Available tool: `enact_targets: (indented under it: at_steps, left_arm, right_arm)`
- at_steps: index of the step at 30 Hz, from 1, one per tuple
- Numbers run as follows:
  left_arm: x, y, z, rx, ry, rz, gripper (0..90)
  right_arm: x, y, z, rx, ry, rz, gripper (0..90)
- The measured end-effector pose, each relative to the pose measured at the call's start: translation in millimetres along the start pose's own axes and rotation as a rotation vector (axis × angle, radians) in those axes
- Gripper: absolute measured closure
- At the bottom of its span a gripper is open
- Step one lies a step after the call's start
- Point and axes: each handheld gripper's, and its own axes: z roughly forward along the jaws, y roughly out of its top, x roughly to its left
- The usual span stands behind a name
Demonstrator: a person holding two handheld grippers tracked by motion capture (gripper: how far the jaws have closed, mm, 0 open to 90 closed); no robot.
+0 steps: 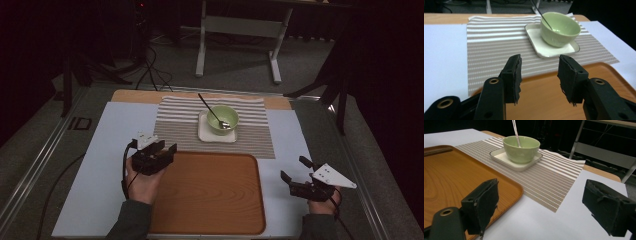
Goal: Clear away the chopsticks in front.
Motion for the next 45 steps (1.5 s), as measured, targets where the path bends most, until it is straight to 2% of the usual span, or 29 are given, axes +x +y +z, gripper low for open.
enact_targets:
  at_steps: [9, 14, 18, 21, 28, 35, 36, 42, 45]
  left_arm:
    - [-0.7, 19.7, 14.4, -0.013, -0.019, 0.024, 53.3]
    - [4.0, 28.3, 26.5, -0.012, -0.029, 0.007, 52.4]
    - [8.5, 33.2, 35.7, -0.004, -0.018, -0.017, 51.3]
    - [11.3, 36.3, 42.9, -0.007, -0.016, -0.019, 51.4]
    - [15.0, 44.0, 56.3, -0.013, -0.009, 0.003, 50.9]
    - [14.7, 50.2, 68.6, 0.006, 0.002, 0.023, 50.5]
    - [14.9, 51.8, 73.4, 0.013, 0.008, 0.037, 50.5]
    - [16.9, 55.5, 86.7, 0.031, 0.017, 0.06, 49.6]
    - [18.4, 56.1, 91.8, 0.024, 0.013, 0.063, 49.0]
  right_arm:
    - [-0.2, -0.1, -0.1, 0.0, 0.0, 0.003, 13.1]
    - [-0.3, -0.1, -0.1, -0.001, -0.001, 0.003, 13.1]
    - [-0.4, -0.1, -0.1, -0.002, 0.0, 0.004, 13.1]
    - [-0.5, -0.1, -0.1, -0.002, -0.001, 0.004, 13.0]
    - [-0.6, -0.2, 0.1, -0.001, 0.0, 0.005, 13.1]
    - [-0.7, -0.3, 0.0, -0.002, -0.001, 0.005, 13.0]
    - [-0.8, -0.3, -0.1, -0.002, -0.001, 0.005, 13.1]
    - [-1.2, -0.3, -0.4, -0.003, -0.002, 0.006, 13.1]
    - [-1.2, -0.3, -0.4, -0.003, -0.002, 0.006, 13.1]
